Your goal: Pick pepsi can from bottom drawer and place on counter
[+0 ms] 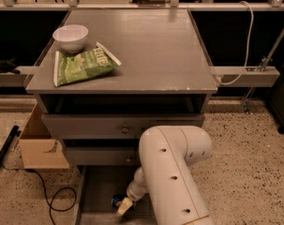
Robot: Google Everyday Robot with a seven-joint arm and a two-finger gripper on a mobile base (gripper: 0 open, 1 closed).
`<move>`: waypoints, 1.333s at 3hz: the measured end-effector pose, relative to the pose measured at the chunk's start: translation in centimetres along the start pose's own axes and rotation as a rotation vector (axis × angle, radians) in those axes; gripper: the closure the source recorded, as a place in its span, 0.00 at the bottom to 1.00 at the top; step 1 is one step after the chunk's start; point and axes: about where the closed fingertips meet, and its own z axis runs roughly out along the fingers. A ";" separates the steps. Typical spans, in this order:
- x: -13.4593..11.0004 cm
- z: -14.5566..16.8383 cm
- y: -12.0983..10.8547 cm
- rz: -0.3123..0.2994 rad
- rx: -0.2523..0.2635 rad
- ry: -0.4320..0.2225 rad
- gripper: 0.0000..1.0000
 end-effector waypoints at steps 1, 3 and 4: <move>1.1 0.4 -0.6 0.018 0.011 0.003 0.00; 1.9 -0.6 0.1 0.078 -0.027 0.006 0.00; 2.2 -0.2 0.3 0.083 -0.016 -0.007 0.00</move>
Offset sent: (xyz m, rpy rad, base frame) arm -0.0250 -0.0219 -0.0610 0.0319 0.1148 -0.0920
